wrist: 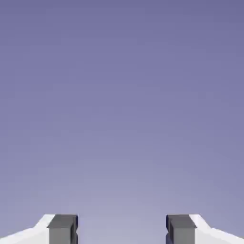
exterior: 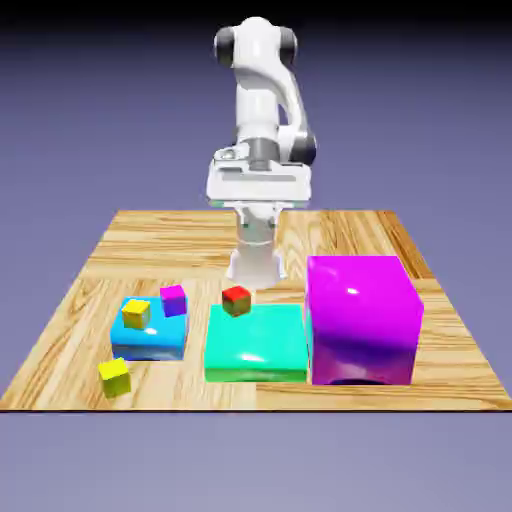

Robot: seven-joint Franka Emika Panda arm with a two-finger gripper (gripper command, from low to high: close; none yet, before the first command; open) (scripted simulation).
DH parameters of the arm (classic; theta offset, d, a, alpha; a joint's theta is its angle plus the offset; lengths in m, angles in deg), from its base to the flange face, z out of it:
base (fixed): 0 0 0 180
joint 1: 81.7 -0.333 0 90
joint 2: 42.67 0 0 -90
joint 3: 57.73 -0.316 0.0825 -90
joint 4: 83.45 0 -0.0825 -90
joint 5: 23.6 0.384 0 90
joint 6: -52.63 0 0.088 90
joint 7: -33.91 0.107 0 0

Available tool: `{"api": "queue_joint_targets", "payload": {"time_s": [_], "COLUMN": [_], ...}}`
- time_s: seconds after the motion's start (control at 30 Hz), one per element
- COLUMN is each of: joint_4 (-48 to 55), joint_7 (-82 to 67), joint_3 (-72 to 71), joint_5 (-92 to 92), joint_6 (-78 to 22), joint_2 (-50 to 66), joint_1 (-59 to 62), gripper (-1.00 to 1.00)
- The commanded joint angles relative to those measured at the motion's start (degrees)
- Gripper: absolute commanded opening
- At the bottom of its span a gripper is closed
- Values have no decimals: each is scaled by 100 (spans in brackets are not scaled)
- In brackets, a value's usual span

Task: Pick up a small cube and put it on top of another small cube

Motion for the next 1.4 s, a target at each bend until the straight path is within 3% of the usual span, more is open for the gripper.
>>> {"api": "queue_joint_targets", "payload": {"time_s": [0.0, 1.17, 1.37], "joint_4": [91, 3284, 3637], "joint_7": [-250, -8971, -9305], "joint_3": [-13, -483, -742], "joint_5": [94, 3383, 3667], "joint_6": [-53, -1896, -1377], "joint_2": [151, 5415, 6279], "joint_1": [109, 3927, 4020], "gripper": [0, 0, 0]}}
